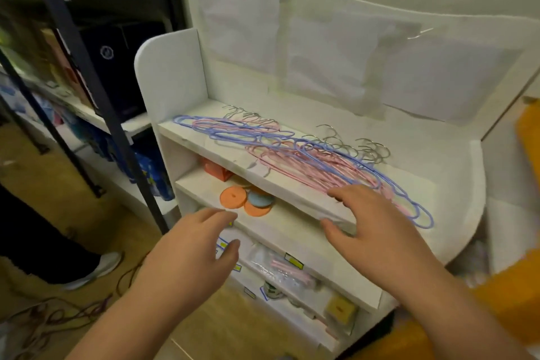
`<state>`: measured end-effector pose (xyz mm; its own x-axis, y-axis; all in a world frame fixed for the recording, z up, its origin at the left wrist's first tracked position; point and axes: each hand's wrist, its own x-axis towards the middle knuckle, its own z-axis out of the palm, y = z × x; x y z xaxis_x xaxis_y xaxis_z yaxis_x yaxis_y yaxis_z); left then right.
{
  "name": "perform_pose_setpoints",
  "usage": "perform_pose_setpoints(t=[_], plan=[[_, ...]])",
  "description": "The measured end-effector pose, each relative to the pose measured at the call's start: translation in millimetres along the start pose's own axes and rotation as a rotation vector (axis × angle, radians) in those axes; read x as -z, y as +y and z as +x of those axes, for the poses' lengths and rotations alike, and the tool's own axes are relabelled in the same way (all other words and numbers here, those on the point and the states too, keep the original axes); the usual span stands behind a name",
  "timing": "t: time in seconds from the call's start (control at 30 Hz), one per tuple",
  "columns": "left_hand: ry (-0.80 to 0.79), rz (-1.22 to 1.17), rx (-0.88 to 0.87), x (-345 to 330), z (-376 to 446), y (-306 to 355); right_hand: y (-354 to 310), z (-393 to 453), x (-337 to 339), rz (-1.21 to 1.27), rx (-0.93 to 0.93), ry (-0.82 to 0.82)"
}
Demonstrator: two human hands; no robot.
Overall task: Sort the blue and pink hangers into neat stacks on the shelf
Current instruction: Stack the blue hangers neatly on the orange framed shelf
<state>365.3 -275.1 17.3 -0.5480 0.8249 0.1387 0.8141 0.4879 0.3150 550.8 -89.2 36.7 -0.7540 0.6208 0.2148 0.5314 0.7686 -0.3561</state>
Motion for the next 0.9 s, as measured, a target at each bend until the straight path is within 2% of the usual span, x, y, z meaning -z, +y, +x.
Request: perform_pose_setpoints(t=[0.27, 0.43, 0.53, 0.77, 0.9], plan=[[0.000, 0.055, -0.052, 9, 129, -42, 4, 135, -31, 0.084, -0.018, 0.097], [-0.015, 0.026, -0.092, 5, 194, -64, -3, 189, -40, 0.045, -0.048, 0.052], [-0.052, 0.018, -0.172, -1, 237, -84, -6, 209, -48, 0.009, -0.086, 0.029], [-0.279, 0.103, -0.444, -15, 342, -128, -15, 231, -74, -0.006, -0.218, 0.055], [-0.469, 0.111, -0.514, -24, 396, -143, -27, 235, -84, -0.002, -0.283, 0.077]])
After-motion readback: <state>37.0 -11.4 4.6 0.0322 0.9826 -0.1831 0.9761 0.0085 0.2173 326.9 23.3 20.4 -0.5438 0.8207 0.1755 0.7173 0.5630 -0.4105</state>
